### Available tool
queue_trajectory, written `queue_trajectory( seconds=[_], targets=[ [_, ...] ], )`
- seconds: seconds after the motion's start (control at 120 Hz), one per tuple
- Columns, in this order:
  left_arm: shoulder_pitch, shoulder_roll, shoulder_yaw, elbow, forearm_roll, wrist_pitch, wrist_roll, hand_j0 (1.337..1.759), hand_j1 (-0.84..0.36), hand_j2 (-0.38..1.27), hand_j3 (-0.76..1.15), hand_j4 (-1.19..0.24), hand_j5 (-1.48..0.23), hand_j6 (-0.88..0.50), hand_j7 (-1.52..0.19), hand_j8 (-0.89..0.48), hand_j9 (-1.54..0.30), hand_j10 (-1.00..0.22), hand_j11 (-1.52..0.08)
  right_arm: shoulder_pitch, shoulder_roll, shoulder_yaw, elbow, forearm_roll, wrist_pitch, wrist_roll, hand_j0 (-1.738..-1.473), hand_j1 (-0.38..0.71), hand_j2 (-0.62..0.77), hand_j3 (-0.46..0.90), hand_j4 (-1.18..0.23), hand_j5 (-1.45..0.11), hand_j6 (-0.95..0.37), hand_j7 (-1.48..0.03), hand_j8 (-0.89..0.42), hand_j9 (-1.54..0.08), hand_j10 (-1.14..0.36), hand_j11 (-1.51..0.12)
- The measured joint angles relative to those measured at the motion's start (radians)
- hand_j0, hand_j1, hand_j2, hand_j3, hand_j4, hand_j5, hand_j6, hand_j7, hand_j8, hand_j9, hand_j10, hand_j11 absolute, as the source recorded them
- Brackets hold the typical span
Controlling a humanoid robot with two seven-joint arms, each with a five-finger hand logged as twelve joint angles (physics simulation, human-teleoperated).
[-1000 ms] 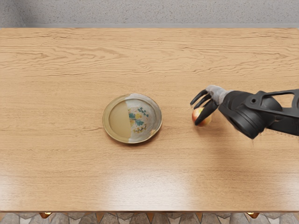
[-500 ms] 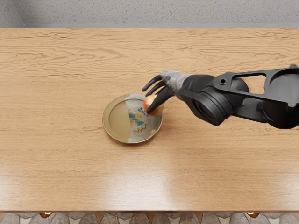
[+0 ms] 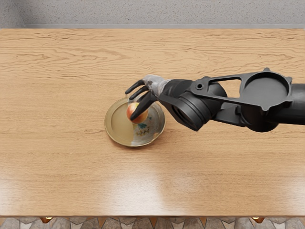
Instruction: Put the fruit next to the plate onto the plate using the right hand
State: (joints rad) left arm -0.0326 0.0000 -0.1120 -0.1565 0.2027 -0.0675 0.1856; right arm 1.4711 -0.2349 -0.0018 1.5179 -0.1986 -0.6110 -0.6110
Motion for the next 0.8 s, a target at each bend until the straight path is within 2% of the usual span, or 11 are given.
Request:
queue_trajectory(
  seconds=[0.175, 0.283, 0.35, 0.583, 0.692, 0.8],
  targets=[
    [-0.001, 0.000, 0.000, 0.000, 0.000, 0.000, 0.000, 1.658, 0.06, 0.05, 0.00, -0.24, -0.32, -0.24, -0.32, -0.24, -0.32, -0.24, -0.32, 0.000, 0.001, 0.001, -0.001, 0.000, 0.000, 0.000, -1.658, -0.07, 0.05, 0.00, -0.25, -0.34, -0.25, -0.33, -0.21, -0.33, -0.22, -0.33],
    [0.000, 0.000, 0.000, 0.000, 0.000, 0.000, 0.000, 1.658, 0.06, 0.05, 0.00, -0.24, -0.32, -0.24, -0.32, -0.24, -0.32, -0.24, -0.32, -0.005, -0.002, 0.032, -0.001, 0.000, 0.000, 0.000, -1.658, -0.16, 0.02, 0.00, -0.17, -0.23, -0.17, -0.23, -0.15, -0.23, -0.15, -0.23],
    [0.000, 0.000, 0.000, 0.000, 0.000, 0.000, 0.000, 1.658, 0.06, 0.05, 0.00, -0.24, -0.32, -0.24, -0.32, -0.24, -0.32, -0.24, -0.32, -0.036, -0.023, 0.094, 0.002, 0.001, 0.015, 0.000, -1.658, -0.19, 0.01, 0.00, -0.14, -0.18, -0.14, -0.18, -0.12, -0.18, -0.12, -0.18],
    [0.000, 0.000, 0.000, 0.000, 0.000, 0.000, 0.000, 1.658, 0.06, 0.05, 0.00, -0.24, -0.32, -0.24, -0.32, -0.24, -0.32, -0.24, -0.32, -0.356, -0.251, 0.535, 0.059, 0.042, 0.432, 0.000, -1.658, -0.26, 0.00, 0.00, -0.08, -0.10, -0.08, -0.10, -0.07, -0.10, -0.07, -0.10],
    [0.000, 0.000, 0.000, 0.000, 0.000, 0.000, 0.000, 1.658, 0.06, 0.05, 0.00, -0.24, -0.32, -0.24, -0.32, -0.24, -0.32, -0.24, -0.32, -0.535, -0.379, 0.738, 0.066, 0.148, 0.702, 0.000, -1.658, -0.27, -0.01, 0.00, -0.07, -0.09, -0.07, -0.09, -0.06, -0.09, -0.06, -0.09],
    [0.000, 0.000, 0.000, 0.000, 0.000, 0.000, 0.000, 1.658, 0.06, 0.05, 0.00, -0.24, -0.32, -0.24, -0.32, -0.24, -0.32, -0.24, -0.32, -0.689, -0.504, 0.882, 0.061, 0.283, 0.937, 0.000, -1.658, -0.28, -0.01, 0.00, -0.06, -0.08, -0.06, -0.08, -0.06, -0.08, -0.06, -0.08]
  ],
)
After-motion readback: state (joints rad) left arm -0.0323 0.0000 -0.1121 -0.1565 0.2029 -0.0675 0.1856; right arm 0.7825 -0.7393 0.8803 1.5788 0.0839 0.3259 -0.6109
